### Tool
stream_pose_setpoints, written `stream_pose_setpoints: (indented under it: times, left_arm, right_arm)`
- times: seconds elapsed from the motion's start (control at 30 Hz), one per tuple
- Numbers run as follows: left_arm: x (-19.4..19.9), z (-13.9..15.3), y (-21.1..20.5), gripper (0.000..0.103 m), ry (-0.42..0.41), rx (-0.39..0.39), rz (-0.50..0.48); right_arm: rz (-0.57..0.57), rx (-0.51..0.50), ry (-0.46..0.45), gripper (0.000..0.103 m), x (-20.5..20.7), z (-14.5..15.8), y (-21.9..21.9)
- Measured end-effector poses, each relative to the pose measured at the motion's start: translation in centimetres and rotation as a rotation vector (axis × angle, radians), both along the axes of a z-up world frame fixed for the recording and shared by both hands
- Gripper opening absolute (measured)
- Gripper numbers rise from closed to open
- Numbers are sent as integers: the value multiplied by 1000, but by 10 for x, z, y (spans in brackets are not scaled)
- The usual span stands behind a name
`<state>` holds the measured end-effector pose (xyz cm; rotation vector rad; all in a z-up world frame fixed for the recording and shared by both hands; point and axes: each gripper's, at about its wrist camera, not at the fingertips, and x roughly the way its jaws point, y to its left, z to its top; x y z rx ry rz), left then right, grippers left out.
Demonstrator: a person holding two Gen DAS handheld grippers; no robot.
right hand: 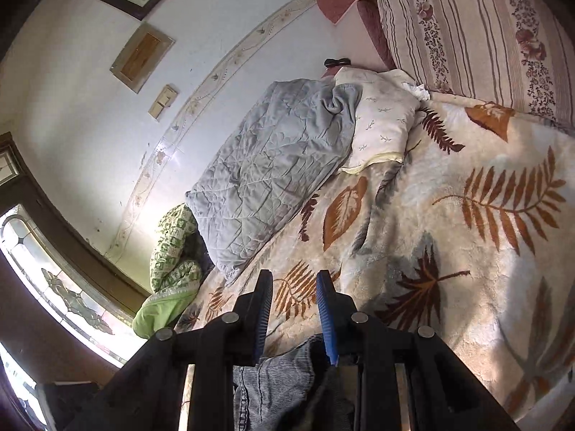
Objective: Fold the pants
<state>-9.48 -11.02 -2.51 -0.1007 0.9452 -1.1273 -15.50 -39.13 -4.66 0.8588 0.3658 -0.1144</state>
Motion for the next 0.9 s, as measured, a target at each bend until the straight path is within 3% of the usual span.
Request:
stream_pose_setpoints:
  times: [0.03, 0.13, 0.37, 0.5, 0.6, 0.7, 0.8, 0.9]
  left_arm:
    - [5, 8, 8, 68, -40, -11, 31]
    - [27, 12, 26, 69, -111, 27, 142]
    - [99, -53, 39, 68, 4, 195, 342]
    - [110, -87, 32, 68, 17, 270, 357]
    - [110, -97, 32, 68, 11, 275, 349]
    - [113, -100, 33, 68, -2, 293, 365]
    - [116, -103, 35, 68, -12, 307, 379]
    - [118, -109, 36, 68, -26, 344, 390]
  right_arm:
    - [13, -13, 7, 27, 3, 1, 4]
    - [66, -90, 27, 27, 13, 6, 25]
    - [270, -208, 170, 27, 47, -11, 76]
    - [325, -248, 263, 27, 62, -29, 92]
    - [334, -293, 376, 27, 77, -47, 98]
    - [347, -280, 488, 37, 91, -71, 93]
    - [346, -307, 514, 46, 100, -78, 90]
    - [345, -333, 554, 48, 113, -84, 91]
